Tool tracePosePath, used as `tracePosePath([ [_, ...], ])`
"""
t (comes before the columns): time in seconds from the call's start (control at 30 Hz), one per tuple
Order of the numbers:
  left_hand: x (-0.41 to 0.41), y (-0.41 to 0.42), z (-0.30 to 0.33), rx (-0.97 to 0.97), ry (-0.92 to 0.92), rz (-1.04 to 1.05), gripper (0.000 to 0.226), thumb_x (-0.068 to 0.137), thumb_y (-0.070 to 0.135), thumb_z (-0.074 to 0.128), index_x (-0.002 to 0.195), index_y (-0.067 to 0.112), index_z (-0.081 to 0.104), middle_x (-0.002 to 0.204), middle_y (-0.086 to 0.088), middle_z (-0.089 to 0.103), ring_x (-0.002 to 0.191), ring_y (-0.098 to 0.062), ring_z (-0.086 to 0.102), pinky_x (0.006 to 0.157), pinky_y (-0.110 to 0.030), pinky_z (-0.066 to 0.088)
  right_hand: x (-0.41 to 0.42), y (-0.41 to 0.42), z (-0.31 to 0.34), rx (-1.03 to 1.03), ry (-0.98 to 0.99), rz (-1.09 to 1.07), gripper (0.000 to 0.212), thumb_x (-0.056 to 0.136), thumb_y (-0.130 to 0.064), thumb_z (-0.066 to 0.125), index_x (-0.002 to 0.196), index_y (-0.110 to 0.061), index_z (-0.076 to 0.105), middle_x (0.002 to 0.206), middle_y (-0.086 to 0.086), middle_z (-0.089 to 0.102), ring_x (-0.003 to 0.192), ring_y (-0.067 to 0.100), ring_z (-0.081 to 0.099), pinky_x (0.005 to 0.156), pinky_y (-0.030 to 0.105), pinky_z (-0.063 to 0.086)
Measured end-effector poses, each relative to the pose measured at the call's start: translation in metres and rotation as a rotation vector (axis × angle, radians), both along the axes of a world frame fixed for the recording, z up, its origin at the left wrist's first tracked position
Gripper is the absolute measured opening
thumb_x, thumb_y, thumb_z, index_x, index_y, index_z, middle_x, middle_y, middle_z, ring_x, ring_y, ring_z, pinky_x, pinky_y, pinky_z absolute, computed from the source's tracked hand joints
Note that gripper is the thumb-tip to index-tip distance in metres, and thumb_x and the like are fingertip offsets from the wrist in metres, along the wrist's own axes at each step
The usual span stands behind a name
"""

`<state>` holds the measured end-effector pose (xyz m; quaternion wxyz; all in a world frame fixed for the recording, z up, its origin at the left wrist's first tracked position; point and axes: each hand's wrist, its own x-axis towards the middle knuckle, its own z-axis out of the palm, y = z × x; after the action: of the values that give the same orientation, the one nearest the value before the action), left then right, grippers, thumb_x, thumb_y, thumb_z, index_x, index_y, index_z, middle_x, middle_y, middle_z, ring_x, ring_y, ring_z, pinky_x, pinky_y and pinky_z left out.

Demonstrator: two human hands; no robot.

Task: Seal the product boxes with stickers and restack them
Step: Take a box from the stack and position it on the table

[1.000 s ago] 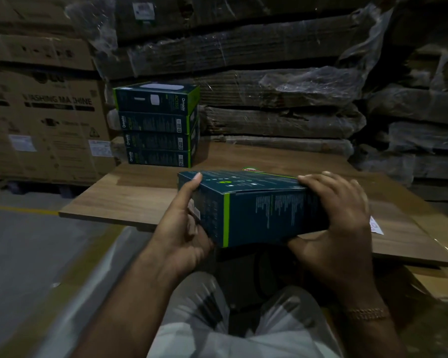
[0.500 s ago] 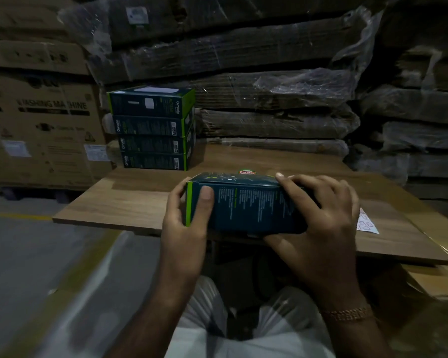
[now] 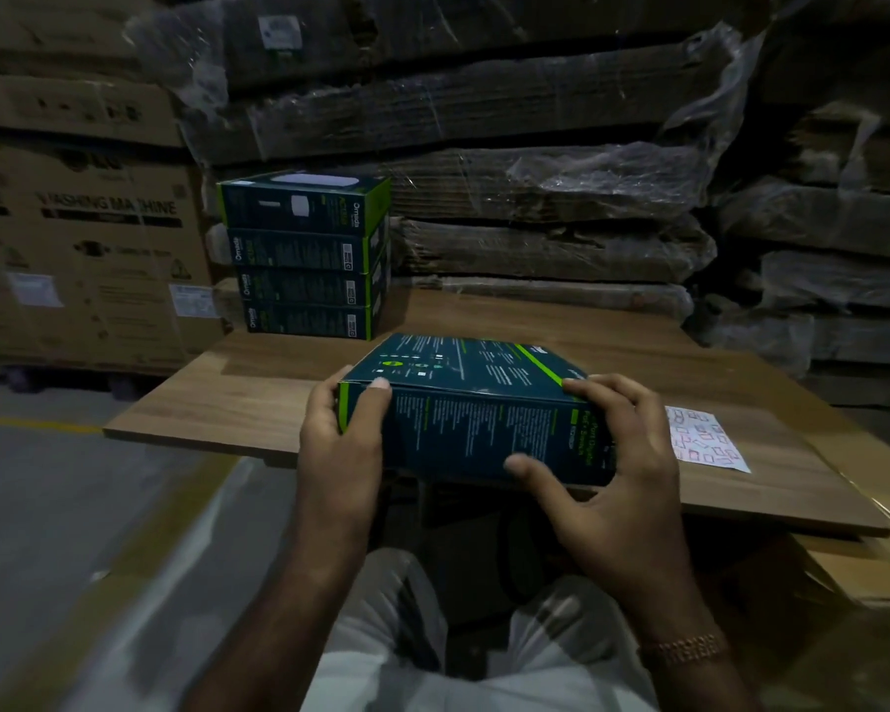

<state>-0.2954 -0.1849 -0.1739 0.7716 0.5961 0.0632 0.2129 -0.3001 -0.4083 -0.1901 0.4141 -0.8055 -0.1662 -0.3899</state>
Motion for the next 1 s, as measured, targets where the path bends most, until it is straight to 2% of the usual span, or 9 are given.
tracePosePath([
  [0.07, -0.003, -0.005, -0.005, 0.015, -0.029, 0.029, 0.042, 0.096, 0.046, 0.072, 0.134, 0.029, 0.066, 0.120, 0.000, 0.078, 0.113, -0.022, 0.075, 0.090, -0.047, 0.063, 0.004, 0.002, -0.002, 0.057, -0.006, -0.019, 0.050, 0.086, -0.040, 0.084, 0.128, -0.017, 0.069, 0.132, 0.000, 0.056, 0.129, 0.009, 0.056, 0.108, 0.015, 0.041],
  [0.13, -0.004, -0.008, -0.010, 0.063, -0.052, 0.040, 0.044, 0.097, 0.042, 0.078, 0.136, 0.027, 0.064, 0.120, 0.003, 0.078, 0.112, -0.017, 0.075, 0.093, -0.044, 0.063, 0.008, 0.005, -0.001, 0.104, -0.020, -0.065, 0.031, 0.093, -0.030, 0.081, 0.121, -0.017, 0.073, 0.126, 0.000, 0.061, 0.124, 0.005, 0.058, 0.105, 0.013, 0.041],
  [0.23, -0.003, -0.008, -0.013, 0.102, -0.074, 0.050, 0.060, 0.081, 0.049, 0.085, 0.133, 0.028, 0.064, 0.117, 0.005, 0.079, 0.108, -0.012, 0.076, 0.093, -0.045, 0.064, 0.009, 0.012, -0.001, 0.150, -0.020, -0.122, 0.020, 0.093, -0.023, 0.082, 0.110, -0.017, 0.075, 0.117, 0.000, 0.067, 0.117, 0.007, 0.063, 0.101, 0.015, 0.044],
  [0.4, -0.002, -0.003, -0.013, 0.150, -0.075, 0.074, 0.068, 0.072, 0.059, 0.091, 0.128, 0.028, 0.066, 0.113, 0.005, 0.080, 0.104, -0.012, 0.077, 0.088, -0.042, 0.065, 0.005, 0.031, 0.002, 0.220, -0.039, -0.206, 0.020, 0.090, -0.028, 0.083, 0.102, -0.015, 0.074, 0.109, 0.000, 0.067, 0.105, 0.012, 0.064, 0.093, 0.012, 0.045],
  [0.5, -0.002, 0.002, -0.011, 0.149, -0.062, 0.105, 0.057, 0.075, 0.056, 0.087, 0.120, 0.026, 0.070, 0.109, 0.005, 0.081, 0.100, -0.012, 0.078, 0.086, -0.043, 0.065, 0.003, 0.047, 0.006, 0.243, -0.049, -0.270, 0.021, 0.089, -0.029, 0.083, 0.099, -0.015, 0.072, 0.106, 0.000, 0.065, 0.100, 0.015, 0.063, 0.090, 0.010, 0.041],
  [0.7, -0.004, 0.006, -0.002, 0.108, -0.087, 0.112, 0.040, 0.083, 0.044, 0.085, 0.113, 0.021, 0.073, 0.100, 0.011, 0.081, 0.092, -0.006, 0.077, 0.071, -0.019, 0.059, 0.000, 0.064, 0.013, 0.253, -0.086, -0.332, 0.022, 0.091, -0.035, 0.082, 0.099, -0.018, 0.070, 0.108, -0.003, 0.063, 0.101, 0.018, 0.063, 0.087, 0.024, 0.045],
  [0.77, -0.003, 0.007, -0.002, 0.102, -0.079, 0.106, 0.041, 0.083, 0.045, 0.085, 0.114, 0.021, 0.073, 0.102, 0.009, 0.081, 0.094, -0.008, 0.078, 0.073, -0.021, 0.061, 0.000, 0.062, 0.014, 0.247, -0.078, -0.317, 0.023, 0.091, -0.036, 0.081, 0.100, -0.019, 0.070, 0.108, -0.004, 0.063, 0.101, 0.018, 0.063, 0.086, 0.027, 0.047],
  [0.87, 0.000, 0.007, -0.005, 0.089, -0.064, 0.065, 0.049, 0.081, 0.045, 0.086, 0.120, 0.018, 0.072, 0.108, 0.003, 0.082, 0.102, -0.015, 0.078, 0.084, -0.034, 0.064, 0.002, 0.053, 0.014, 0.226, -0.041, -0.268, 0.021, 0.091, -0.035, 0.081, 0.101, -0.021, 0.070, 0.108, -0.006, 0.062, 0.100, 0.015, 0.062, 0.085, 0.026, 0.048],
  [1.0, 0.003, 0.009, -0.008, 0.070, -0.043, 0.017, 0.059, 0.079, 0.045, 0.088, 0.128, 0.018, 0.069, 0.116, -0.001, 0.080, 0.109, -0.019, 0.077, 0.092, -0.043, 0.064, 0.001, 0.042, 0.010, 0.183, 0.010, -0.198, 0.023, 0.088, -0.030, 0.083, 0.107, -0.022, 0.071, 0.112, -0.006, 0.061, 0.104, 0.011, 0.061, 0.089, 0.010, 0.043],
])
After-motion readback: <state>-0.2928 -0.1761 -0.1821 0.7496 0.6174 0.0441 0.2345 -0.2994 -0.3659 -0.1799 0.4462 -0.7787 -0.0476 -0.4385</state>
